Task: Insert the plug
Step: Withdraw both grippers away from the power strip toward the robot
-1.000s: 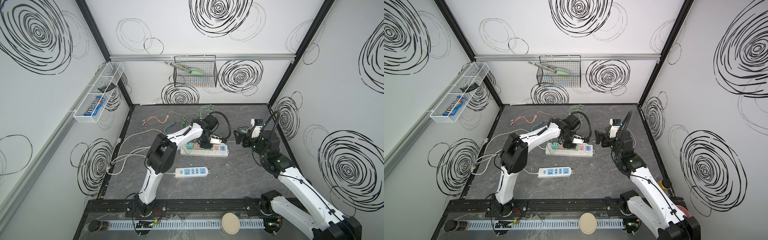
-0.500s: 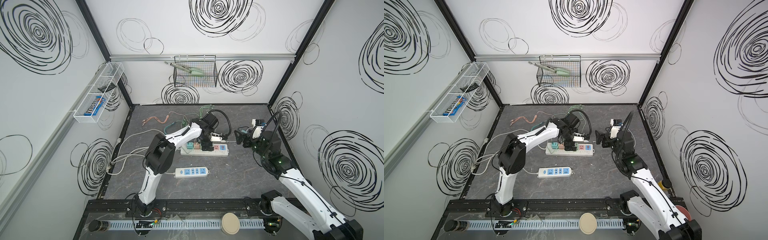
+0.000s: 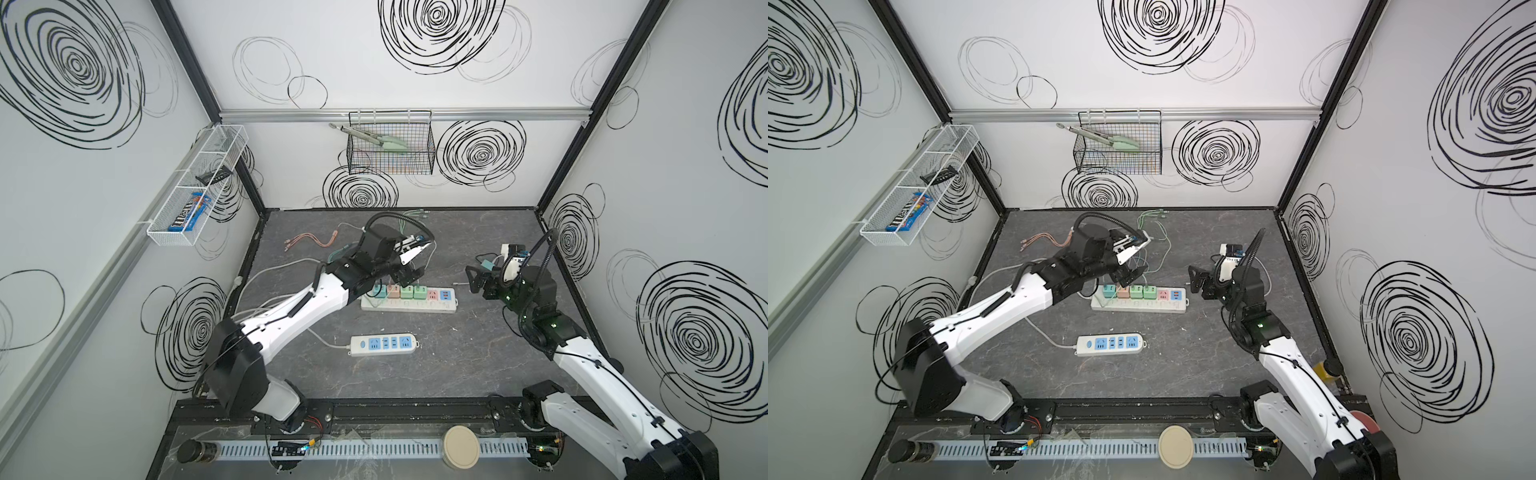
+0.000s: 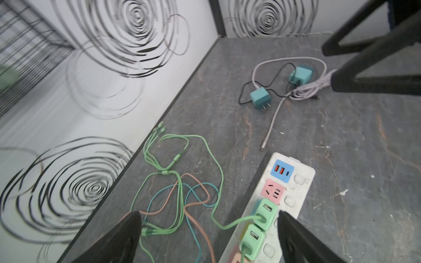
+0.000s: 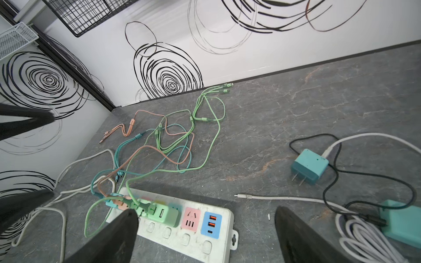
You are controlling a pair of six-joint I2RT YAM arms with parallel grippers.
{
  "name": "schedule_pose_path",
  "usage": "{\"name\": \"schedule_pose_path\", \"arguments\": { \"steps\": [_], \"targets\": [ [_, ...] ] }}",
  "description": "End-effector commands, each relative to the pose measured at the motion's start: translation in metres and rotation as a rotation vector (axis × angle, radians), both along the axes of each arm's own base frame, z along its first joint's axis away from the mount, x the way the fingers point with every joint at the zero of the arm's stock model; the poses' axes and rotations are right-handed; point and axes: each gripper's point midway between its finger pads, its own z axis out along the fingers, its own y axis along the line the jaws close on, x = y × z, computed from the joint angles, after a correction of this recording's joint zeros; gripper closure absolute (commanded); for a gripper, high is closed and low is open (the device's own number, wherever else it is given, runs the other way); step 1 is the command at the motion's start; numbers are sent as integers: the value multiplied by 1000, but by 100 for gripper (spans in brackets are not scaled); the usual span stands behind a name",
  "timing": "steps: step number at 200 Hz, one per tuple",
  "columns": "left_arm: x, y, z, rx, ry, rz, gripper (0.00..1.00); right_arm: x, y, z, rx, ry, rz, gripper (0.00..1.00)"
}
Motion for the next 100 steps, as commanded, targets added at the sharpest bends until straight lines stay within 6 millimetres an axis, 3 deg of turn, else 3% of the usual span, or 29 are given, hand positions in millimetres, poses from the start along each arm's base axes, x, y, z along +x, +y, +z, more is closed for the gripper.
{"name": "schedule_pose_path", "arguments": {
  "steps": [1, 21, 35, 49, 76, 91, 100],
  "targets": [
    [21, 68, 54, -341, -168, 409, 4, 10, -3, 7, 78, -13, -54, 3],
    [10, 127, 49, -428, -213, 625, 4, 14, -5, 1, 90, 10, -72, 3],
    [1, 153, 36, -516, -132, 698, 4, 16, -3, -5, 89, 32, -62, 3],
    [-9, 175, 10, -618, 8, 779, 4, 16, 1, -14, 84, 54, -37, 3],
    [-33, 188, -59, -742, 279, 824, 4, 13, 5, -34, 86, 112, -19, 3],
    [-47, 180, -95, -763, 408, 804, 0, 10, 9, -46, 94, 149, 1, 1],
    [-55, 173, -112, -774, 478, 784, 4, 7, 12, -53, 103, 179, 19, 1]
  ]
}}
